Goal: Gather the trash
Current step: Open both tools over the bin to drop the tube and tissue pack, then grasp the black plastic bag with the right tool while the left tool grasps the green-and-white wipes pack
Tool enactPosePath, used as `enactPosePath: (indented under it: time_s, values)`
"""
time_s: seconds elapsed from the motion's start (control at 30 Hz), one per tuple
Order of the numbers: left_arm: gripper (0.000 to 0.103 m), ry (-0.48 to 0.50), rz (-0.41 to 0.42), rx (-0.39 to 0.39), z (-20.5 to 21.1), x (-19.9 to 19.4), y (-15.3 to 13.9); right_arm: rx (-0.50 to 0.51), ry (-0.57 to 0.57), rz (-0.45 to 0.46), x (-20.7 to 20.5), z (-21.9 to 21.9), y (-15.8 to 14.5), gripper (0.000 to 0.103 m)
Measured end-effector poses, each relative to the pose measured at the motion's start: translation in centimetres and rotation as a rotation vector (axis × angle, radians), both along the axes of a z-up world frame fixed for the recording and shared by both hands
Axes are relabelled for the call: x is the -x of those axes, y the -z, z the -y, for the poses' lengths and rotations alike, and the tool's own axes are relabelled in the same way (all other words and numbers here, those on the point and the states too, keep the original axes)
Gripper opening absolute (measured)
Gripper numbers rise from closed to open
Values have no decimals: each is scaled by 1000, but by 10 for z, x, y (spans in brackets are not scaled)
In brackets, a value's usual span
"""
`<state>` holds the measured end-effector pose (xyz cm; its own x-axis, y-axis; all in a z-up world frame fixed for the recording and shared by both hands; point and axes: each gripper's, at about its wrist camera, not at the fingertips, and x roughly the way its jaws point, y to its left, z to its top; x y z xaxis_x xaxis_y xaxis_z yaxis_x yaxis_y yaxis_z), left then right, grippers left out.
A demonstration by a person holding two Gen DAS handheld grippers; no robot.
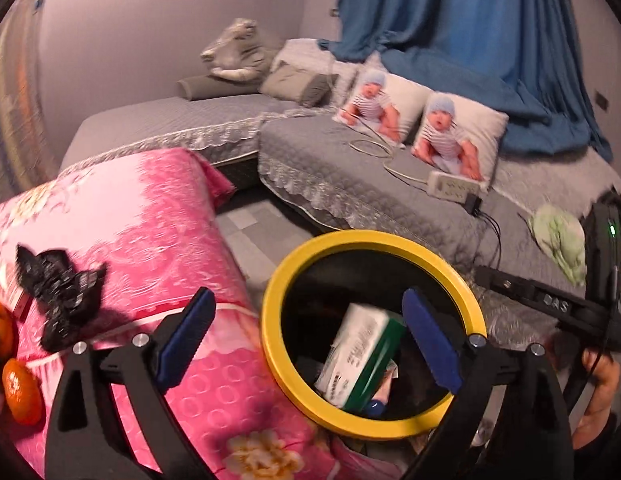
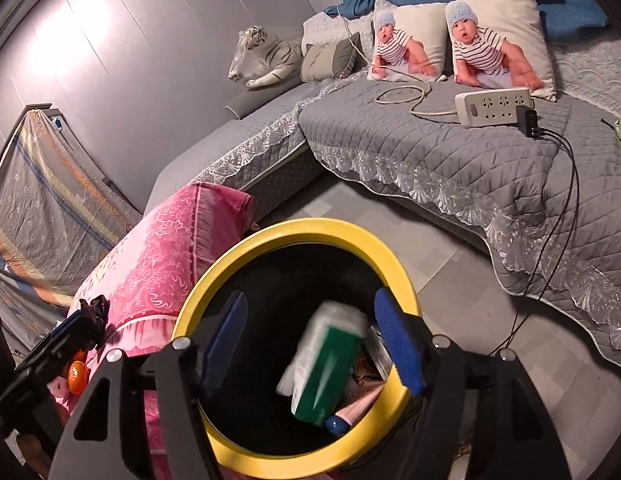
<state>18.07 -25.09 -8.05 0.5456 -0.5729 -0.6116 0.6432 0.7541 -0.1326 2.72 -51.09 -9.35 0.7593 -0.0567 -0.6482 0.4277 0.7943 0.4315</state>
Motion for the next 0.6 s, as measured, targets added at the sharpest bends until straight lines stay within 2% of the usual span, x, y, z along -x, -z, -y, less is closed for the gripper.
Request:
enactPosePath:
  time_s: [0.13, 0.37, 0.43, 0.6]
  values:
    - [93, -62, -12, 15, -25, -5, -9, 13, -53, 16, -2, -14, -7, 64]
    - [94, -172, 15, -31, -94, -9, -21, 44, -168, 38, -20, -51, -22, 64]
    - [94, -205, 13, -37, -117, -10, -22, 62, -221, 39, -29, -68, -25, 64]
    - [94, -362, 23, -68, -197, -10, -22, 123, -421, 29, -63, -132, -32, 64]
